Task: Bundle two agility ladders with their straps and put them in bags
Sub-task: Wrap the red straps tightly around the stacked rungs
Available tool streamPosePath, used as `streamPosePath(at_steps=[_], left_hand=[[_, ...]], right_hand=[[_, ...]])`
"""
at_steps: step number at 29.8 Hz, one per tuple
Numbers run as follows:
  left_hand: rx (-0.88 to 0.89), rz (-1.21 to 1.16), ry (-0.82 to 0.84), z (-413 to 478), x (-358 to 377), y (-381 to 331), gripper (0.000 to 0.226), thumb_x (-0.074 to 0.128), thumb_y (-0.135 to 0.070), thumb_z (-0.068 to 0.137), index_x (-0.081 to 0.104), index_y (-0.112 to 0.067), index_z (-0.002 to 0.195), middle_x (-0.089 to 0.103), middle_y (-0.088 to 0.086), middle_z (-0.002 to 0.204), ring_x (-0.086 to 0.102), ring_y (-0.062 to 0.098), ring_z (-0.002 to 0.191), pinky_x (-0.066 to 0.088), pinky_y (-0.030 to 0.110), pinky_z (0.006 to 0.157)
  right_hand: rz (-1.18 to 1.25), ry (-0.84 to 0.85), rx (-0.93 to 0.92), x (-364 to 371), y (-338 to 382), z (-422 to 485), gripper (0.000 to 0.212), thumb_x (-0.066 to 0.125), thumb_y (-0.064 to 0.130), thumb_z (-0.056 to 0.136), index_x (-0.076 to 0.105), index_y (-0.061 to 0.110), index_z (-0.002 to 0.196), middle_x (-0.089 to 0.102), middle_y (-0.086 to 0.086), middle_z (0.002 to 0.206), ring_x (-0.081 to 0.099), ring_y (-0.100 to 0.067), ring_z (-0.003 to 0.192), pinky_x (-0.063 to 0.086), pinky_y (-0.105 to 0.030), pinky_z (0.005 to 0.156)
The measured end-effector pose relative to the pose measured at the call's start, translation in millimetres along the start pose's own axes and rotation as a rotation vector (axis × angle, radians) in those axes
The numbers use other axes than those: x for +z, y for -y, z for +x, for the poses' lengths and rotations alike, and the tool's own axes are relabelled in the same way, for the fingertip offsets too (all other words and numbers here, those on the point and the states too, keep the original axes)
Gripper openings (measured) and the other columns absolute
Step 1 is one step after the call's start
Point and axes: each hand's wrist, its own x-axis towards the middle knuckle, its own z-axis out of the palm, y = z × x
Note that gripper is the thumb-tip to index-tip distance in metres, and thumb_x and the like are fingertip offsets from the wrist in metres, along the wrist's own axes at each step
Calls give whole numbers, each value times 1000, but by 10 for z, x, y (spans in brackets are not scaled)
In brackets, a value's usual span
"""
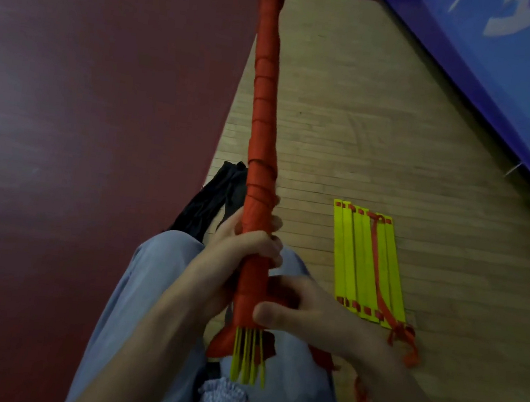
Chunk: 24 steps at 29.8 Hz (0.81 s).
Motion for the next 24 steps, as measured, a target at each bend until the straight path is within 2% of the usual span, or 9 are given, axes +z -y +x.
streamPosePath(at_steps=[2,4,6,8,12,16,20,22,24], left_hand=[[22,-195,199,-2,-10,-3,56,56,5,47,58,-14,100,55,-3,69,53,8,56,49,20,53],[47,-288,347,3,-29,-7,61,55,0,48,56,-14,107,56,-2,73,56,10,62,52,23,59],[48,-214,371,13,-54,-24,68,57,-4,49,56,-17,115,64,-1,84,65,15,79,56,29,72],[87,4,264,2,-77,-80,63,68,-4,51,62,-24,110,71,0,97,67,20,97,56,33,81],[129,282,-133,21,-51,-94,36,80,-20,61,64,-21,93,70,8,91,66,26,88,56,36,77],[137,303,-353,66,65,35,22,74,-6,72,59,-13,86,60,5,72,60,16,64,52,31,61],[49,142,-276,40,56,83,19,67,-2,74,57,-12,86,59,3,68,59,6,49,50,19,47],[34,64,-180,29,30,110,29,72,-13,58,60,-14,84,61,1,64,61,6,51,50,20,48],[58,15,-97,43,-11,136,39,68,-22,42,61,-14,80,61,0,60,59,8,53,49,22,48]], right_hand=[[127,61,-7,10,-21,-3,55,79,65,44,68,28,83,70,13,79,65,0,82,49,-16,73],[198,54,-3,40,-25,-24,34,85,36,53,67,28,81,70,17,75,64,4,78,48,-13,70],[132,-42,-4,87,-40,-29,20,78,19,66,68,31,78,70,18,73,64,4,76,48,-14,71],[88,-148,-14,141,-42,-23,24,75,11,74,66,32,79,70,20,71,65,5,75,48,-13,70],[18,-345,-56,222,-91,-1,17,73,18,77,67,26,92,73,10,85,69,-4,80,54,-22,74],[-99,-435,-88,288,-153,-11,15,74,31,76,67,23,86,72,5,77,67,-5,70,54,-23,66],[178,-219,50,199,-135,-33,24,70,36,66,64,25,87,71,1,78,67,-8,72,54,-24,68],[304,-100,59,149,-136,-76,36,75,42,62,63,21,89,67,-7,64,59,-8,56,47,-19,57],[418,3,8,113,-135,-128,48,81,43,61,61,17,96,56,5,46,44,2,38,36,-9,42]])
